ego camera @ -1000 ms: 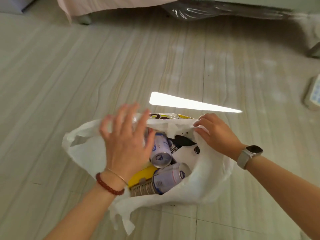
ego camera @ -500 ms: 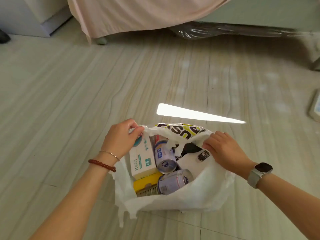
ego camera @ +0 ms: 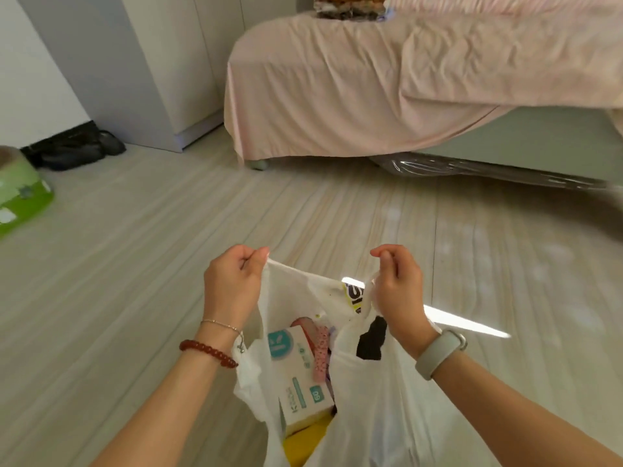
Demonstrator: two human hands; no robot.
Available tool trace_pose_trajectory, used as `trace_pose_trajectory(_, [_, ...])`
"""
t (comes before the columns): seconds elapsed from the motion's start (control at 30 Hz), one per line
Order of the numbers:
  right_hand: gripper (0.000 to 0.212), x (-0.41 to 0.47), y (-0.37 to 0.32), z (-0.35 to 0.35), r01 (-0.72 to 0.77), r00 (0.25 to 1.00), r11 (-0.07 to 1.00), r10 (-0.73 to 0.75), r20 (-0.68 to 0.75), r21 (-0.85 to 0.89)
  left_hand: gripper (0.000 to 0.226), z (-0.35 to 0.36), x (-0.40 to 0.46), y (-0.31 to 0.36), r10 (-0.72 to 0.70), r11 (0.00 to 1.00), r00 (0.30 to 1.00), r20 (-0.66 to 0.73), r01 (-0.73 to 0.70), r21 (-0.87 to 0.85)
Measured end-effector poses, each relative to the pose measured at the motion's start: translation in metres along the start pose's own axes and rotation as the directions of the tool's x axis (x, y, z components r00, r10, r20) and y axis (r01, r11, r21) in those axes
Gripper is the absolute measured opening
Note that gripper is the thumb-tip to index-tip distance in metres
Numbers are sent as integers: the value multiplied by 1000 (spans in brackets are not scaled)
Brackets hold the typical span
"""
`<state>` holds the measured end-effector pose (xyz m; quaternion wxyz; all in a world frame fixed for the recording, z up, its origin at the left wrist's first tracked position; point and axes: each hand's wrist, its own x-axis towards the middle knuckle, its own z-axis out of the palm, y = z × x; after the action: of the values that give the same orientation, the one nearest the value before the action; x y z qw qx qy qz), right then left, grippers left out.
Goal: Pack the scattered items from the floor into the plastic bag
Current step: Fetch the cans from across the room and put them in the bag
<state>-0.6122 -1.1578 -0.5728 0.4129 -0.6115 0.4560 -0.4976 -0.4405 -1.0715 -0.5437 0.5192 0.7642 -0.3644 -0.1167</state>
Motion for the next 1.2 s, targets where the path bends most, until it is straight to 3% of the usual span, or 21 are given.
trace_pose_trajectory(0.17, [23,14,-14,24,53,999,995,-54,5,86,28,-31,5,-6,-9,999,997,-73,11,32])
trace_pose_trajectory(0.3, [21,16,-11,50,145,976,989,-148,160,32,19,-44,7,-24,-62,998,997,-42,62,5])
trace_pose_trajectory(0.4, [24,6,-1,56,329,896,935,-265,355,-133,12,-58,-2,-35,-113,978,988,108,130,-166])
trace_pose_trajectory(0.47, [31,-8,6,51,607,719,757,-396,571,-239,30,-69,-8,-40,-85,969,959,269,143,-204])
trace_pose_trajectory(0.53, [42,-25,13,45,846,438,488,-410,800,-213,58,-75,-12,-45,-51,967,918,393,143,-210])
trace_pose_trajectory(0.6, [56,-43,19,39,945,229,275,-173,958,-176,78,-74,-17,-51,-29,978,883,469,123,-170])
trace_pose_trajectory(0.63, [65,-48,23,37,962,189,209,-35,981,-178,84,-72,-21,-53,-21,984,865,501,107,-143])
trace_pose_trajectory(0.73, [79,-50,26,27,961,217,123,215,952,-247,96,-63,-31,-58,-9,993,863,505,68,-99])
trace_pose_trajectory(0.9, [69,-51,22,3,955,176,140,442,879,-262,99,-53,-34,-60,75,997,914,398,-58,-56])
trace_pose_trajectory(0.97, [59,-50,16,-3,957,184,116,460,869,-264,97,-46,-37,-60,155,980,894,421,-192,48])
trace_pose_trajectory(1.03, [47,-45,12,-5,940,223,163,372,901,-300,89,-37,-39,-63,184,946,869,460,-284,157])
trace_pose_trajectory(1.07, [43,-42,11,-4,903,281,249,276,919,-351,84,-33,-39,-65,186,939,875,447,-292,182])
trace_pose_trajectory(1.1, [40,-40,10,-2,825,385,379,168,908,-420,78,-27,-37,-68,175,947,893,415,-269,178])
trace_pose_trajectory(1.13, [37,-38,8,0,693,520,543,80,851,-474,73,-22,-37,-69,145,967,916,375,-212,144])
trace_pose_trajectory(1.2, [28,-34,5,4,387,753,818,-14,657,-426,66,-15,-37,-68,81,995,945,316,-97,37])
